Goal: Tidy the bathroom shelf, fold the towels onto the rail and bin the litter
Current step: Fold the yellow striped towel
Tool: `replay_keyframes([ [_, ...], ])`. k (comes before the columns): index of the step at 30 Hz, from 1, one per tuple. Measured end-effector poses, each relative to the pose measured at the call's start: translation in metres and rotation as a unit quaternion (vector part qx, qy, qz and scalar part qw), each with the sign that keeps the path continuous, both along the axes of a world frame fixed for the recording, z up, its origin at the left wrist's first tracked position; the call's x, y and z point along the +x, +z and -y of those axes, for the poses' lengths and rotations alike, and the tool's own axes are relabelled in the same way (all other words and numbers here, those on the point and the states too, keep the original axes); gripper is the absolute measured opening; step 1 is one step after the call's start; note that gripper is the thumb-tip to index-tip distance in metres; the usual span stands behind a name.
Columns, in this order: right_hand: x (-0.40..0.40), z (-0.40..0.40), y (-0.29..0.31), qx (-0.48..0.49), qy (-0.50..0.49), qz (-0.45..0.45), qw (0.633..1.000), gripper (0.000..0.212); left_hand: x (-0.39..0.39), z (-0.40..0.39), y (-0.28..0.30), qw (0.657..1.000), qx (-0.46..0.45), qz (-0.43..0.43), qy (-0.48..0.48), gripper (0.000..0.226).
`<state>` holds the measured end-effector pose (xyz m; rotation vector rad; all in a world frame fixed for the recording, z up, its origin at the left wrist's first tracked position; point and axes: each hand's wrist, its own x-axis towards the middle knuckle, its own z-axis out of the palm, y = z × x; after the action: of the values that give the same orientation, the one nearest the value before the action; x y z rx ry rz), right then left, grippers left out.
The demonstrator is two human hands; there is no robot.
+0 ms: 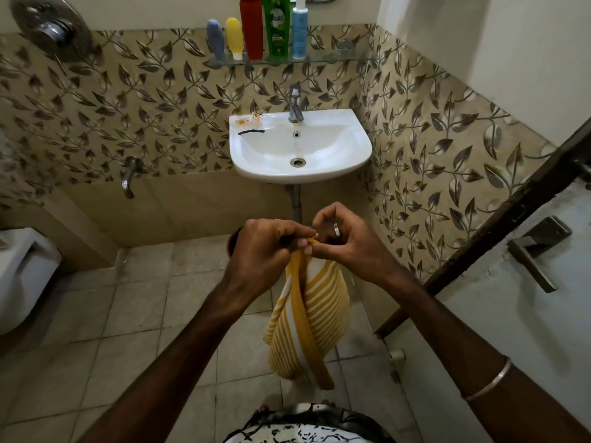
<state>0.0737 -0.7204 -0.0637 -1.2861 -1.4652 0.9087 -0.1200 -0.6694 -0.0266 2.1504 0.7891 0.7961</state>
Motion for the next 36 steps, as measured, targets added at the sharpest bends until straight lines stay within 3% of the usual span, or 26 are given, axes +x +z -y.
replay_keyframes([
  [2,0.007,-0.001,0.001,-0.047,0.037,-0.005,0.998,0.052,-0.002,-0.003,0.003,1.000,0.028,-0.006,-0.006,0.023],
  [6,0.016,-0.003,-0.004,-0.104,0.091,0.057,0.989,0.042,-0.008,-0.013,0.005,0.999,0.050,0.001,-0.007,0.025],
  [13,0.029,-0.002,-0.016,-0.176,0.088,0.113,0.974,0.033,-0.014,-0.028,0.007,0.995,0.088,0.016,0.034,0.032],
  [20,0.048,0.005,-0.039,-0.249,0.101,0.221,0.937,0.051,-0.023,-0.042,0.008,0.990,0.067,0.066,0.109,0.035],
  [25,0.062,0.015,-0.062,-0.283,0.068,0.228,0.929,0.053,-0.035,-0.057,0.016,0.981,0.097,0.078,0.148,0.032],
  [28,0.071,0.016,-0.067,-0.248,0.006,0.244,0.937,0.050,-0.038,-0.059,0.013,0.981,0.104,0.067,0.150,0.031],
  [32,0.083,0.017,-0.061,-0.144,-0.083,0.287,0.943,0.065,-0.041,-0.063,0.007,0.980,0.101,0.059,0.162,0.034],
  [36,0.092,0.022,-0.055,0.042,-0.124,0.360,0.924,0.044,-0.052,-0.074,0.003,0.977,0.079,0.073,0.182,0.036],
])
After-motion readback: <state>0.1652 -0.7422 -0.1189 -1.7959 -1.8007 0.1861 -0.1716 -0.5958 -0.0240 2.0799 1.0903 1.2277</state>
